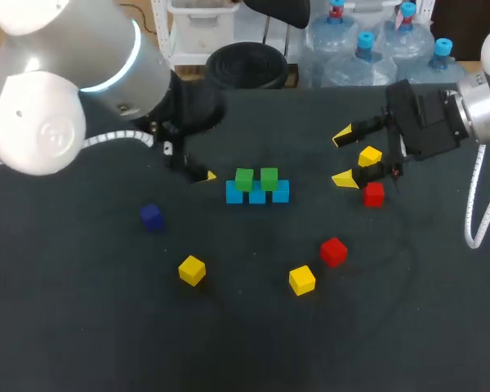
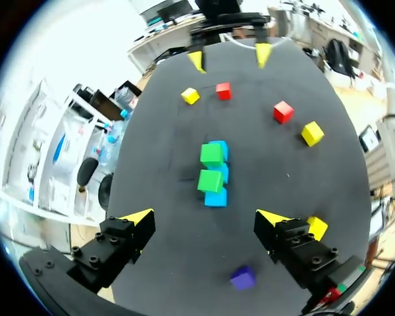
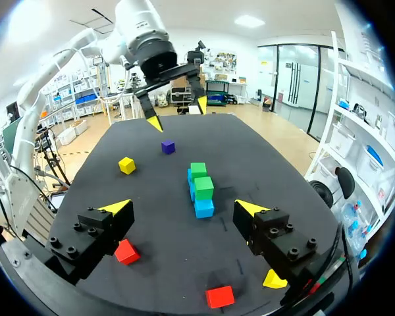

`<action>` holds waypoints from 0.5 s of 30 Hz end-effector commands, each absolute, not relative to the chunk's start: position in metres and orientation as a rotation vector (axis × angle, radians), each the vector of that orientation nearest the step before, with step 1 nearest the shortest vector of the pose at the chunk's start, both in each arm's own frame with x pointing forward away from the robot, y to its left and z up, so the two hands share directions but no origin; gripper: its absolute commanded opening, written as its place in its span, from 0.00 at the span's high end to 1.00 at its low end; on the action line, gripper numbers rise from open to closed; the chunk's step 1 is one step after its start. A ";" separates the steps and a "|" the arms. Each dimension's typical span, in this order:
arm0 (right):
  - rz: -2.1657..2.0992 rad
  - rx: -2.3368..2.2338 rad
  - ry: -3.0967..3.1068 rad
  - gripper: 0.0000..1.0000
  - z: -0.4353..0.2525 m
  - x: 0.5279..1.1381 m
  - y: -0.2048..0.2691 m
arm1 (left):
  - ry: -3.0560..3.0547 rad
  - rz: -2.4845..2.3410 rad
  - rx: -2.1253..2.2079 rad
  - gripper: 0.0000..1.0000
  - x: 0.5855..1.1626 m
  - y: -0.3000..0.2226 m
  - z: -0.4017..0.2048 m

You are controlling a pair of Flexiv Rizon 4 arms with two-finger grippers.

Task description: Place the blue cubes, place green cubes on the blue cubes, place the yellow cubes on the green cubes, then place the red cubes on the yellow cubes, and place purple cube on the red cubes.

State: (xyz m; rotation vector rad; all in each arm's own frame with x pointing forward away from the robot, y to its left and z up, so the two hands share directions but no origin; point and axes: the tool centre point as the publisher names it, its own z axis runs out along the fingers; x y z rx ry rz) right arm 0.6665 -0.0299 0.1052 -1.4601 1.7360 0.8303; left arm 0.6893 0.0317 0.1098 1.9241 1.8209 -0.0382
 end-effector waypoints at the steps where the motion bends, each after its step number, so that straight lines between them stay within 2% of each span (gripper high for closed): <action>1: 0.831 -1.460 1.734 0.00 0.105 0.667 -0.030 | 1.711 -0.057 2.007 0.00 0.672 0.045 0.113; 15: 0.831 -1.460 1.734 0.00 0.105 0.667 -0.030 | 1.405 -0.150 2.326 0.00 0.627 0.059 0.106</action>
